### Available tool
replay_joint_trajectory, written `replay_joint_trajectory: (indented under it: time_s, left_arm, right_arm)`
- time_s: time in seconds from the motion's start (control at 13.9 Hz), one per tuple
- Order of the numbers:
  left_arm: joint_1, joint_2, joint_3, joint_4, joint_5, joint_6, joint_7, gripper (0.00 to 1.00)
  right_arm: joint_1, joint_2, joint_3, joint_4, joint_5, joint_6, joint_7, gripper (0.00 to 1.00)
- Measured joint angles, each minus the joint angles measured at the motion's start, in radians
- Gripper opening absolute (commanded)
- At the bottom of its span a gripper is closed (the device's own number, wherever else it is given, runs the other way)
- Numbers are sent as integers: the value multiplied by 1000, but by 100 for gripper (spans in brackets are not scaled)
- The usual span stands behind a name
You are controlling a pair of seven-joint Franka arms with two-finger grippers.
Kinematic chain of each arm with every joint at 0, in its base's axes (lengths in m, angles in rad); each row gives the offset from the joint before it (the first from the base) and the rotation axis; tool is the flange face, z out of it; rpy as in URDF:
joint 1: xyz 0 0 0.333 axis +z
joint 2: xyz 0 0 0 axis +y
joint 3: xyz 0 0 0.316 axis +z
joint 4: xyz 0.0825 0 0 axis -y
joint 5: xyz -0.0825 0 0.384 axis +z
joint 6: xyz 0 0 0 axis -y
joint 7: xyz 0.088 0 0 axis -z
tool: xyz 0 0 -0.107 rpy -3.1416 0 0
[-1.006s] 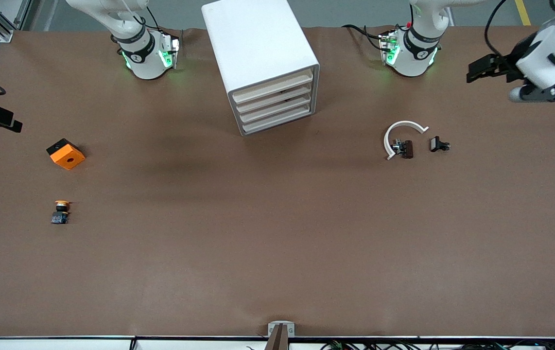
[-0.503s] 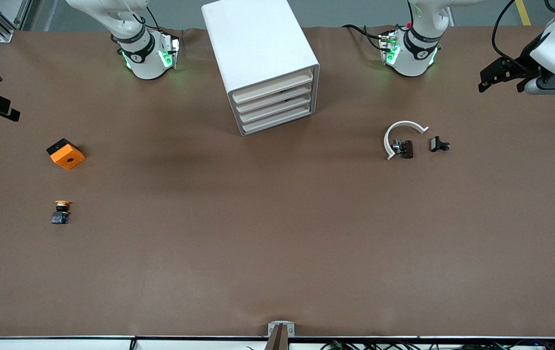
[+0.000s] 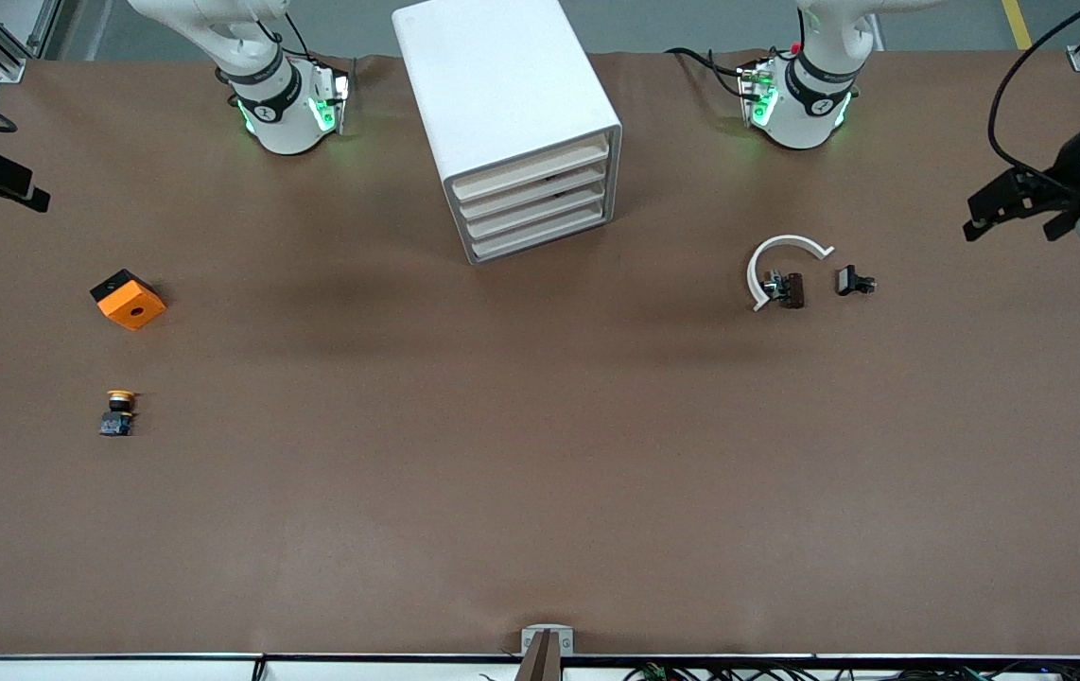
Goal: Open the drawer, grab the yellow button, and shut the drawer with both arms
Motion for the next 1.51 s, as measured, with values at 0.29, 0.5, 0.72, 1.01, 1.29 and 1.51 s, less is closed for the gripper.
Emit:
replay_joint_trajectory:
  time_s: [0.29, 0.5, 0.72, 1.01, 1.29, 1.51]
  left_arm:
    - [-4, 87, -4, 98, 0, -1, -11, 100]
    - [-11, 108, -7, 118, 0, -1, -46, 100]
    - [-11, 109, -7, 127, 0, -2, -51, 100]
    - [-11, 109, -8, 156, 0, -14, -51, 100]
    - [-11, 109, -13, 170, 0, -35, -51, 100]
    - [-11, 109, -19, 187, 0, -53, -51, 100]
  right_arm:
    - [1, -4, 6, -3, -17, 22, -22, 100]
    - [1, -6, 6, -3, -17, 24, -23, 100]
    - [1, -20, 6, -3, -17, 26, -23, 100]
    - [1, -30, 6, -6, -17, 26, -23, 100]
    - [1, -60, 6, -41, -17, 37, -23, 100]
    - [1, -85, 6, -67, -17, 45, -23, 100]
